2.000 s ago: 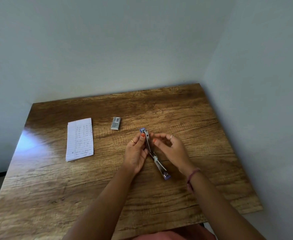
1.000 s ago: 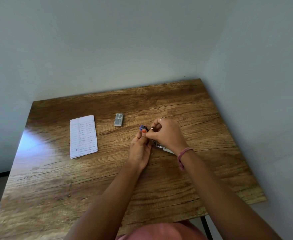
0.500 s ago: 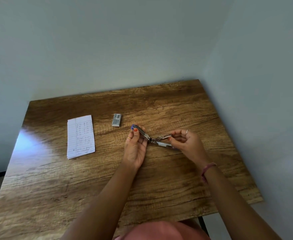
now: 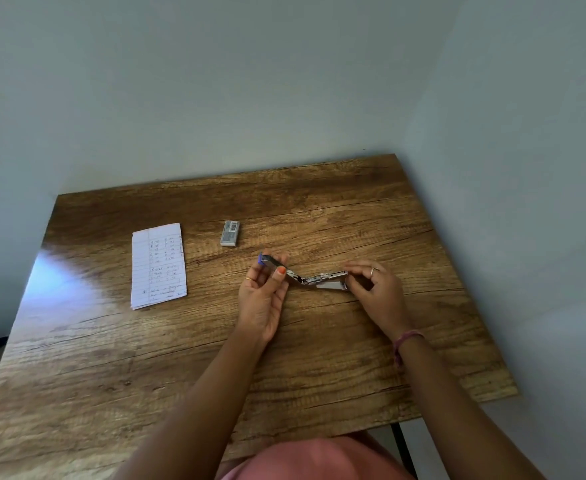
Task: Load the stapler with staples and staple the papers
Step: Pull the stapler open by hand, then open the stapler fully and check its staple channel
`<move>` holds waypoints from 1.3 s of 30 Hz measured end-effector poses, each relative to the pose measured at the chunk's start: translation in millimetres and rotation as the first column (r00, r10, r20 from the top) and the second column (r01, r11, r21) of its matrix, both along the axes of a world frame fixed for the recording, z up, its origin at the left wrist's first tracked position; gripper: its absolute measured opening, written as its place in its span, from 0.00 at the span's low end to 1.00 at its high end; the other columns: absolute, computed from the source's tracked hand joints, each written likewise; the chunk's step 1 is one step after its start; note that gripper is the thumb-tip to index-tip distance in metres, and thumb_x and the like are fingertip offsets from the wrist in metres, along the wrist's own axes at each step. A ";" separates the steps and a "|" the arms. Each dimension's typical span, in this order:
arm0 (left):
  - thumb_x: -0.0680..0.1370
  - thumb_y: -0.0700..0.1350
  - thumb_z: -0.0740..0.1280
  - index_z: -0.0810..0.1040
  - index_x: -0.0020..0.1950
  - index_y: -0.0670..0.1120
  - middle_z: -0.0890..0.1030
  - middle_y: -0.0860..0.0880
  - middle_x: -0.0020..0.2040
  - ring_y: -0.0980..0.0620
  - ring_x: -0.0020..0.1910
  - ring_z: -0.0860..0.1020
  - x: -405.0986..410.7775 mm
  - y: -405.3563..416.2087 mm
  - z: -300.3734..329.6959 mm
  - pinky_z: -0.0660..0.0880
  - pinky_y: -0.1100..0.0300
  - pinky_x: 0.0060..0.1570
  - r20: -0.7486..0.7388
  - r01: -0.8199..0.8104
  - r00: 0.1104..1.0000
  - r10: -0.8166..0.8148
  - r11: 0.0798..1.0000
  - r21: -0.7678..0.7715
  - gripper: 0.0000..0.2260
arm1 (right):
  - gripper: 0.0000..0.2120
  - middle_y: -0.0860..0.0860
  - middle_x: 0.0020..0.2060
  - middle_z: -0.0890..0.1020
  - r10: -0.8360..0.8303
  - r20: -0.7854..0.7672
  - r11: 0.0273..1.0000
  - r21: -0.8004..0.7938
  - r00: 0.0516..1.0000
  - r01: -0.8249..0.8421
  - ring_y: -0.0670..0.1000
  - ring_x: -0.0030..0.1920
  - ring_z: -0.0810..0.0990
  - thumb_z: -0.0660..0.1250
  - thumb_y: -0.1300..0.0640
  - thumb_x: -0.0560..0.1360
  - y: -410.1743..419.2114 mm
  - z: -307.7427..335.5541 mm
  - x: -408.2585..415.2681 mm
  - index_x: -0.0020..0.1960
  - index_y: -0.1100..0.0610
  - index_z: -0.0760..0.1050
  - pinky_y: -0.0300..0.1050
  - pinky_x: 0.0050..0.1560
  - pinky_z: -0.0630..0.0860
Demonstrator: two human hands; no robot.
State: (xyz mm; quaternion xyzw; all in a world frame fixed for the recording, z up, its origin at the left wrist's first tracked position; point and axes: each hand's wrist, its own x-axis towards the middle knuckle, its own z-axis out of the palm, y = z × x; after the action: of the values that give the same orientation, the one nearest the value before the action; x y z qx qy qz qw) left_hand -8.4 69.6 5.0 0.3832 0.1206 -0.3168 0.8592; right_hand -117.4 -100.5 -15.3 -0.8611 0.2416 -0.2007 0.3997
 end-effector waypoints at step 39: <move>0.68 0.33 0.75 0.76 0.46 0.42 0.82 0.43 0.48 0.51 0.50 0.82 -61.8 3.1 12.7 0.79 0.51 0.52 0.607 -0.272 0.786 -0.118 0.815 0.511 0.12 | 0.18 0.53 0.54 0.80 -0.315 0.085 0.563 0.819 0.945 0.114 0.51 0.55 0.80 0.66 0.55 0.77 65.9 21.8 11.2 0.65 0.45 0.70 0.46 0.54 0.78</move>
State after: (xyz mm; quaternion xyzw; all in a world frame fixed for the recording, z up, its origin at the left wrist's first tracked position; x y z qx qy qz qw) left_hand -70.3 72.7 17.8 0.6992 -0.0590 -0.0863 0.7072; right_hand -106.3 -34.6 6.5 -0.5227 0.3630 -0.2117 0.7417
